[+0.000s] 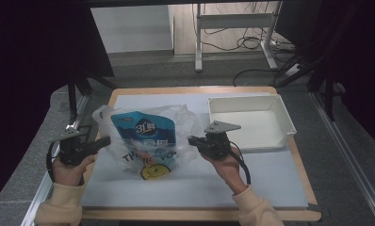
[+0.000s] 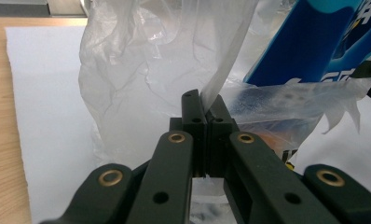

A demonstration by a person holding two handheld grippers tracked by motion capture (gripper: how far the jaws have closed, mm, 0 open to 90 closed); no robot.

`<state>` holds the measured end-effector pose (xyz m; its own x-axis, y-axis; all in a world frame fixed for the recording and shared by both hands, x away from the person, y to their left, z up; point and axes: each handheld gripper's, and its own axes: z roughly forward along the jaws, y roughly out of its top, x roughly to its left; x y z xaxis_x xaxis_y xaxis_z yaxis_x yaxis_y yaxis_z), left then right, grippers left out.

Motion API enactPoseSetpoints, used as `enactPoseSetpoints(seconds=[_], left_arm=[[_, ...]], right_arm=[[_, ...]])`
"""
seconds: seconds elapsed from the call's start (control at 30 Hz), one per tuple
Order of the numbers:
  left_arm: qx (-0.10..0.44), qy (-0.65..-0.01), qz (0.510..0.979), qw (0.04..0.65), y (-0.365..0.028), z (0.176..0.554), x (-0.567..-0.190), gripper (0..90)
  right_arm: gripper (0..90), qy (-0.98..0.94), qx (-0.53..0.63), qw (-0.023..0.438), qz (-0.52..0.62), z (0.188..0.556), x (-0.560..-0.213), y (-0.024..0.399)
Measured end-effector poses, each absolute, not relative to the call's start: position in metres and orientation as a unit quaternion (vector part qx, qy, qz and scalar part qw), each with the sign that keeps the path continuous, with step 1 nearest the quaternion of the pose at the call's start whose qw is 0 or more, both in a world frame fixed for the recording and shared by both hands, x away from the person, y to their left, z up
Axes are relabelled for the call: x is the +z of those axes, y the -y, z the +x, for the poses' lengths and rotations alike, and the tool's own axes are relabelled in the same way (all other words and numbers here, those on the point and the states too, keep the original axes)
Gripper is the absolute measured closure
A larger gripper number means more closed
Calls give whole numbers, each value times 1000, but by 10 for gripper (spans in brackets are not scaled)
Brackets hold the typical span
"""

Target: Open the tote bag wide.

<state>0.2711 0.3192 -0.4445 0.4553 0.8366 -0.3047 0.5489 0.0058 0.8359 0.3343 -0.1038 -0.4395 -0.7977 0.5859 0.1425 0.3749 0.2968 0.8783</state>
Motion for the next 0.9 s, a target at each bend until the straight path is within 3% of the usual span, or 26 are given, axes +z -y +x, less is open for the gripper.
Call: enactPoseSetpoints(seconds=[0.9], left_arm=[[123, -512, 702, 479, -314, 277, -467, 900]], right_arm=[[888, -813, 484, 97, 309, 337, -457, 104]])
